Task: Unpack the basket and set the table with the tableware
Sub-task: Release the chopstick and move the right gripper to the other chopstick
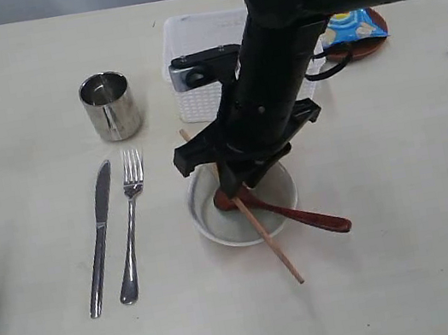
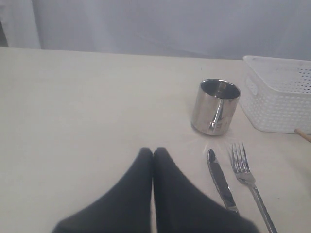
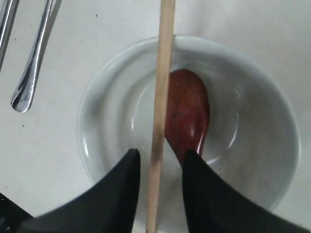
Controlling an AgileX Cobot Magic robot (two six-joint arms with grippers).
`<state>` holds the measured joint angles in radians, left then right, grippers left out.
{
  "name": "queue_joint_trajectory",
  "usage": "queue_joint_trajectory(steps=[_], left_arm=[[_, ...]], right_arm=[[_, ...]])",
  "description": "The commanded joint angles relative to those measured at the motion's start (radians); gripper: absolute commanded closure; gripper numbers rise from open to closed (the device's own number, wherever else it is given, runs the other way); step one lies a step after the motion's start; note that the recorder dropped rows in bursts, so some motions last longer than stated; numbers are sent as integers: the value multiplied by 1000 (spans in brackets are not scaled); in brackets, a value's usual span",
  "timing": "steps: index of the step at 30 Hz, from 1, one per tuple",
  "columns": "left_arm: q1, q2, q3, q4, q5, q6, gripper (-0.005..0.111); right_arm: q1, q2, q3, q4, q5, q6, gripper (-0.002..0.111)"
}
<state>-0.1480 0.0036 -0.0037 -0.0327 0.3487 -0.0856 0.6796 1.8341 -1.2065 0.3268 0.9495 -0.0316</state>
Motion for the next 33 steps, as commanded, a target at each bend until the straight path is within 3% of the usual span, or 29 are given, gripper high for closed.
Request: queue_joint_trajectory(steps=[1, 9, 17, 22, 27, 33], left_arm=[[-5, -4, 4, 1, -2, 3, 107], [-5, -4, 4, 1, -2, 3, 107], [-5, -4, 4, 1, -2, 3, 107], [-5, -4, 4, 1, -2, 3, 107], [-5, -4, 4, 1, -2, 3, 107], [-5, -4, 4, 1, -2, 3, 107]], right_arm=[[-25, -65, -51, -60, 77, 7, 78], [-233, -189, -79, -191, 103, 45, 78], [-633, -121, -79, -250, 67, 89, 78], [-805, 0, -79, -247, 12, 32, 78], [-914, 117, -83, -232, -45, -2, 78], [-957, 183, -84, -246, -109, -166, 69]])
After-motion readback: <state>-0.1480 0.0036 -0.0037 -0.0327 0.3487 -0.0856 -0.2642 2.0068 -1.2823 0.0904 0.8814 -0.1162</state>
